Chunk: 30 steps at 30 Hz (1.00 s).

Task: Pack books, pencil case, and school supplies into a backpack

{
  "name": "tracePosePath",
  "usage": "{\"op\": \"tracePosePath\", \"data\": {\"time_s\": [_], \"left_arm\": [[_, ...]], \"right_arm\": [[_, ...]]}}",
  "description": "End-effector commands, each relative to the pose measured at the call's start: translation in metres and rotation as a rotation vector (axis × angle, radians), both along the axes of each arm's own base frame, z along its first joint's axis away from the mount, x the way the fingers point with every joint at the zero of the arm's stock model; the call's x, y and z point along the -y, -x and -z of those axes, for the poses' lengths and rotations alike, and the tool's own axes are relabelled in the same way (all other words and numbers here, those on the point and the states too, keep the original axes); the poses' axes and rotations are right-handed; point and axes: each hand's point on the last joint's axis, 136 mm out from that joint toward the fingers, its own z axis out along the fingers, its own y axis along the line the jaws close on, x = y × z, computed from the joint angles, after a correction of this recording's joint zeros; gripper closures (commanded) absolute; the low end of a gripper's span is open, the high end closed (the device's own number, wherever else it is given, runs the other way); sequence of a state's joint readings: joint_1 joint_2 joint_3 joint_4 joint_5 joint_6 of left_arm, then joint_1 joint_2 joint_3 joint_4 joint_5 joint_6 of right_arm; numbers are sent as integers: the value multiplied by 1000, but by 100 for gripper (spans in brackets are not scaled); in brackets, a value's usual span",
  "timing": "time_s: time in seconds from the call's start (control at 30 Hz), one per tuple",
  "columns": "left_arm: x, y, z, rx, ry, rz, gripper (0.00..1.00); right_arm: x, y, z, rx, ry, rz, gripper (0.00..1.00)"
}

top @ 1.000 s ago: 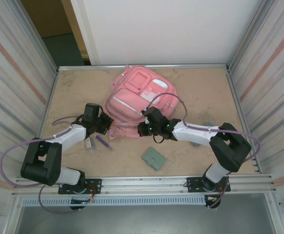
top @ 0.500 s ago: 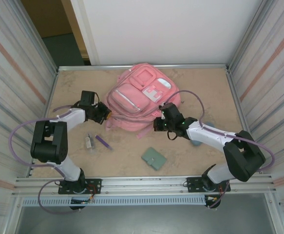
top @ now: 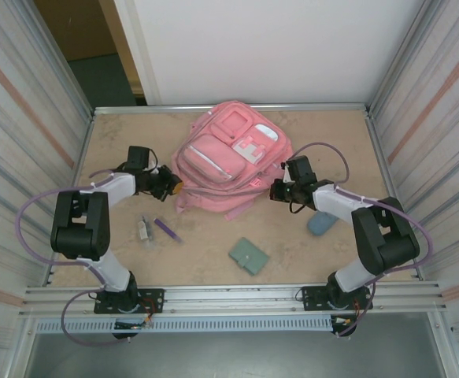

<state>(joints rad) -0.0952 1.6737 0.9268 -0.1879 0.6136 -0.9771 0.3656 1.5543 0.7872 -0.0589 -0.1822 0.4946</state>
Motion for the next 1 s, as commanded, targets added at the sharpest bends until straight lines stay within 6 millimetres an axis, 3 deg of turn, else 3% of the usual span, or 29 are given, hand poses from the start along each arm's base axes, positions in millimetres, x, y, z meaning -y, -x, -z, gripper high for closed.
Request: {"op": "tracePosePath", "data": {"time_s": [0.0, 0.1, 0.2, 0.33, 0.53, 0.63, 0.83, 0.97], "left_arm": [[-6, 11, -2, -19, 13, 19, 95], [0, 27, -5, -20, 15, 25, 80], [7, 45, -17, 1, -7, 20, 71], [8, 62, -33, 50, -36, -19, 60], [12, 41, -103, 274, -186, 44, 54], [23, 27, -118, 301, -227, 78, 54], [49, -2, -94, 213, -164, 68, 54], [53, -16, -69, 152, -185, 31, 53]], "right_arm": [[25, -15, 3, 22, 68, 71, 96], [25, -12, -2, 35, 74, 47, 87], [26, -10, -11, 61, 94, 14, 71], [33, -10, -33, 136, 139, 15, 59], [51, -24, -77, 255, 188, 94, 53], [58, -27, -95, 298, 194, 135, 50], [84, -24, -126, 354, 186, 288, 42], [98, -19, -128, 341, 186, 351, 35]]}}
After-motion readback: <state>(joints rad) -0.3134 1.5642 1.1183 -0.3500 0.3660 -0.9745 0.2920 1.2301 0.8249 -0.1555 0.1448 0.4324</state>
